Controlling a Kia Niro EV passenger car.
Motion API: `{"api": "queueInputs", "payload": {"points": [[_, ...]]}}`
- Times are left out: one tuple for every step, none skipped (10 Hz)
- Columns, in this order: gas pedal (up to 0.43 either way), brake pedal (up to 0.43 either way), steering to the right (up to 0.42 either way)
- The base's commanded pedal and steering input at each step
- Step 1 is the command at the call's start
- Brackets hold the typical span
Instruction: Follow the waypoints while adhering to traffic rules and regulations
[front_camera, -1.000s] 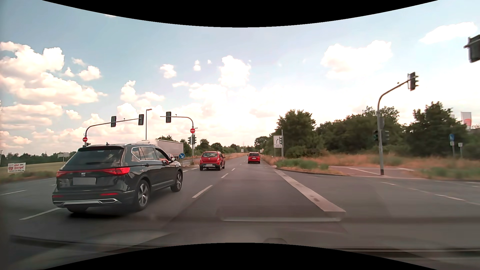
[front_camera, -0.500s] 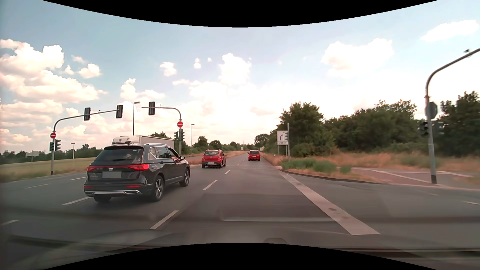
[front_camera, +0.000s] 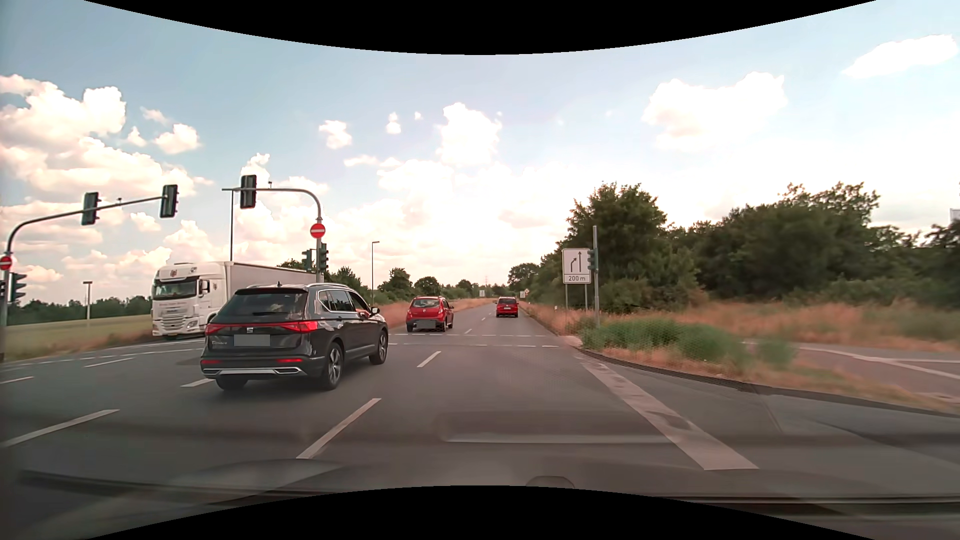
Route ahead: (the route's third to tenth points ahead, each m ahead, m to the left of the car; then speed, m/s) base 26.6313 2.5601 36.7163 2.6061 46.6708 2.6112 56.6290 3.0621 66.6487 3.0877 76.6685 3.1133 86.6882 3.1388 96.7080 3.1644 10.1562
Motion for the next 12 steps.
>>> {"api": "queueInputs", "payload": {"points": [[0.248, 0.000, -0.003], [0.248, 0.000, -0.003], [0.248, 0.000, -0.003], [0.248, 0.000, -0.003], [0.248, 0.000, -0.005], [0.248, 0.000, -0.006], [0.240, 0.000, -0.006], [0.240, 0.000, -0.006], [0.240, 0.000, -0.005], [0.209, 0.000, -0.005], [0.209, 0.000, -0.006], [0.209, 0.000, -0.005]]}}
